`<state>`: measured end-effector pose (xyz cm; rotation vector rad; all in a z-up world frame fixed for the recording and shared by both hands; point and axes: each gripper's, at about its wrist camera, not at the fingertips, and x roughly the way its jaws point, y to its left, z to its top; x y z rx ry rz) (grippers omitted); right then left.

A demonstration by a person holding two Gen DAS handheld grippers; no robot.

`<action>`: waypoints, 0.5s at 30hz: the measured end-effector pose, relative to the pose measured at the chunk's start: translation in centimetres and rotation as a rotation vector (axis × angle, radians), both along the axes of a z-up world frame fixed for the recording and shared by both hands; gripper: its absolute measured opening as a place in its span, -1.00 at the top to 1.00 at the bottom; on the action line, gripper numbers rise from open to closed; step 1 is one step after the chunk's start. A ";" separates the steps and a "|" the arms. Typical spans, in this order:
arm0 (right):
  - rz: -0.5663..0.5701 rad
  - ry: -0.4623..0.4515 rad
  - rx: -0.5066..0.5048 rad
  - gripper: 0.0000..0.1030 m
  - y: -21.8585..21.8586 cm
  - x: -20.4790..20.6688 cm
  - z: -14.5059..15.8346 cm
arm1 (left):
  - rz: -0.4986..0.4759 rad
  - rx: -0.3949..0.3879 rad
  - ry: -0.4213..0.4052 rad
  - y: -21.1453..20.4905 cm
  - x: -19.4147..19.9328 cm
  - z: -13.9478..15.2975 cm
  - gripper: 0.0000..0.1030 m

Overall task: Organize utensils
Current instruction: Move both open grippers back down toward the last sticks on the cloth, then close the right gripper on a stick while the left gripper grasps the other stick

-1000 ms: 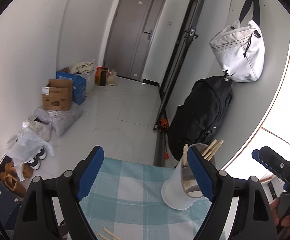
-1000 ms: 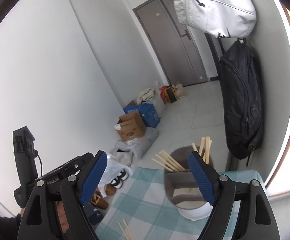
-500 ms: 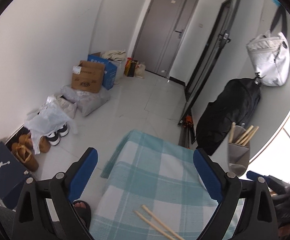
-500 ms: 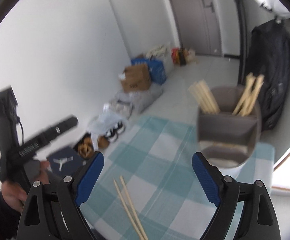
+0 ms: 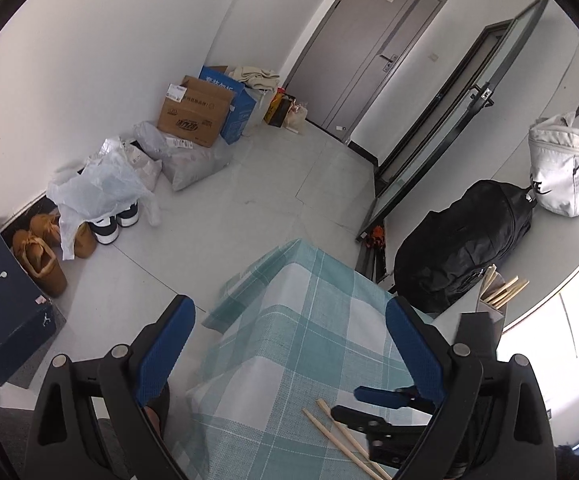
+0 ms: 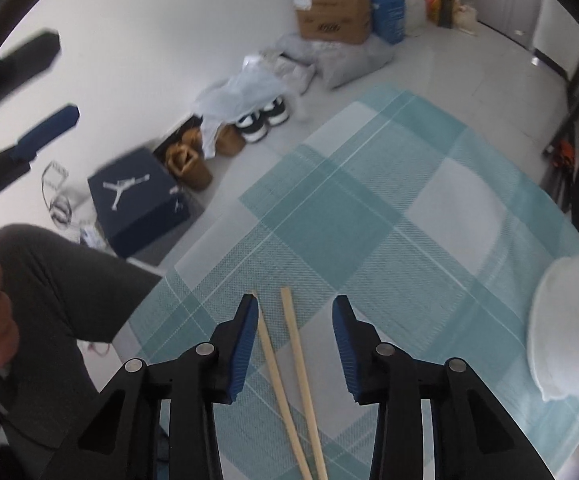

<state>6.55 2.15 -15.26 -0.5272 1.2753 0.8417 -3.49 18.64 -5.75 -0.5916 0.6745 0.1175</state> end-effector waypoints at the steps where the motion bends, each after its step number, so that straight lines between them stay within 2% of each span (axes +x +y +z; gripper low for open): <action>1: 0.012 0.002 -0.025 0.43 0.4 0.0 -0.5 | 0.003 -0.008 0.004 0.3 -0.1 -0.1 -0.81; 7: 0.090 -0.009 -0.139 0.57 2.4 -0.6 -2.0 | 0.022 -0.076 0.036 1.8 -0.5 -1.0 -0.81; 15: 0.151 -0.073 -0.212 0.66 3.5 -1.4 -2.1 | 0.046 -0.118 0.056 2.7 -0.6 -1.4 -0.81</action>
